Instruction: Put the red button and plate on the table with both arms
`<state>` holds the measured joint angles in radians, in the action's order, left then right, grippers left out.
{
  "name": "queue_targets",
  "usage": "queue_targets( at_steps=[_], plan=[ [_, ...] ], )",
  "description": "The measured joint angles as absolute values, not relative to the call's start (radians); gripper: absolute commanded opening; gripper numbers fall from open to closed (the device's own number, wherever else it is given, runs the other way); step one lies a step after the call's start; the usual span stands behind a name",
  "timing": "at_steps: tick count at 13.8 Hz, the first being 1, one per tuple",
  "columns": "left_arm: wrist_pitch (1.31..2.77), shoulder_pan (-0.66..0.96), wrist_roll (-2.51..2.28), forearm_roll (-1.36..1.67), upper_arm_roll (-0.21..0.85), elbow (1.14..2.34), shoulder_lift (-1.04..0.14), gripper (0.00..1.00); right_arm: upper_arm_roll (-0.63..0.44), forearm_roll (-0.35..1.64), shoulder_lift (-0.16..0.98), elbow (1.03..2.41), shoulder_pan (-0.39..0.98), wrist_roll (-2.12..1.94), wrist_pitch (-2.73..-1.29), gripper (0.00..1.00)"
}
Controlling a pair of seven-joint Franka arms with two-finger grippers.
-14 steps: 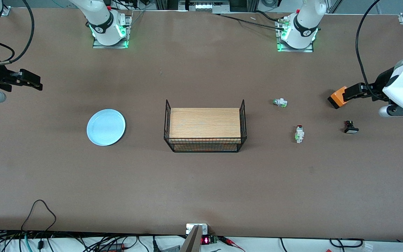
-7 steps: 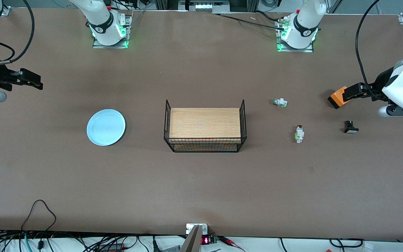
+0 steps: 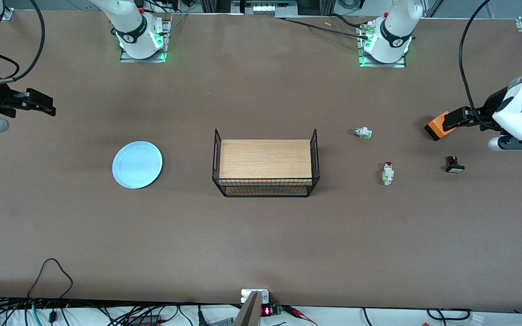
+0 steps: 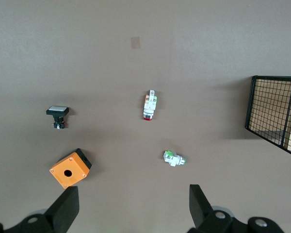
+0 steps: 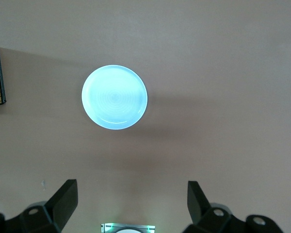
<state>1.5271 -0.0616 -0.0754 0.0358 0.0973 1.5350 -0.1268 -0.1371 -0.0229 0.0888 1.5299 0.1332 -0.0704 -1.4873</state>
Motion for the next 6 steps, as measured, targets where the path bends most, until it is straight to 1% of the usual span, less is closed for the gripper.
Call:
queue_targets(
  at_steps=[6],
  plan=[
    [1.527,-0.061,-0.075,0.036,0.097,1.535,-0.127,1.0,-0.12,-0.023,0.089,1.53,0.184,0.046,-1.487,1.0]
  ],
)
